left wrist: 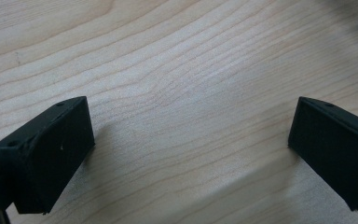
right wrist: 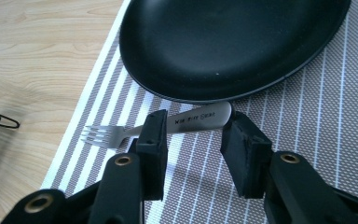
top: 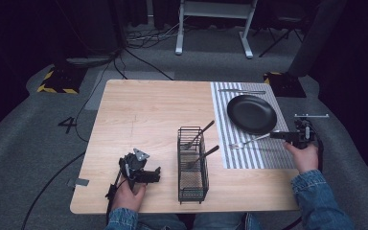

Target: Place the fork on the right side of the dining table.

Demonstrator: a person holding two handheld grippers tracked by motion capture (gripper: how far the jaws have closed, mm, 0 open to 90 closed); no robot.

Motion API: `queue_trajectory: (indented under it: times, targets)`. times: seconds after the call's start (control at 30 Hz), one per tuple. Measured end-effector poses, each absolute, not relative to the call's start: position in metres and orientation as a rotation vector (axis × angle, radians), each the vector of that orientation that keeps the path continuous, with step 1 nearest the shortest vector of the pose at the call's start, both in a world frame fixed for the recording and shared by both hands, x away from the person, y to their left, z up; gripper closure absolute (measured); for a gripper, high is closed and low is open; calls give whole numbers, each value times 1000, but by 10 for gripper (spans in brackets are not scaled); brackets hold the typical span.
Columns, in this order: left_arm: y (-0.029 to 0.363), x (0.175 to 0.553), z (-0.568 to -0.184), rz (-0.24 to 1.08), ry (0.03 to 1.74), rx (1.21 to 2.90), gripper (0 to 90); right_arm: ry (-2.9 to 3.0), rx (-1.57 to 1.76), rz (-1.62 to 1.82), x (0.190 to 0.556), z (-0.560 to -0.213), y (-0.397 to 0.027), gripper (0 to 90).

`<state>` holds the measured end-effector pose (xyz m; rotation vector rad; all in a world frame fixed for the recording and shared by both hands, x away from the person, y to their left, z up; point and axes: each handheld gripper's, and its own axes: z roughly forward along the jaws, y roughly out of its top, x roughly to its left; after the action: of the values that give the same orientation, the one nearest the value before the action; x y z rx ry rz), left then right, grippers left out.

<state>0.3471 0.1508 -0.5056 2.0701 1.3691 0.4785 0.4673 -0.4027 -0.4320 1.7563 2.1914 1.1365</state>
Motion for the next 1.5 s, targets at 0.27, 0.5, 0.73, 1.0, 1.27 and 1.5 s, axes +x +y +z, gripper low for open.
queue_trajectory:
  times: [0.27,0.5,0.73,1.0,1.27,1.5]
  targets:
    - [151,347,-506,479,1369,2070,2,2182,1819,1144,468,-444,-414,593]
    - [151,347,-506,479,1369,2070,2,2185,1842,1142,467,-448,-418,589]
    - [151,347,-506,479,1369,2070,2,2183,1859,1143,465,-453,-422,584]
    - [151,347,-506,479,1369,2070,2,2182,1879,1137,466,-457,-424,583]
    - [151,347,-506,478,1369,2070,2,2189,1899,1134,466,-461,-426,577]
    - [151,347,-506,478,1369,2071,2,2188,1923,1125,466,-465,-430,573]
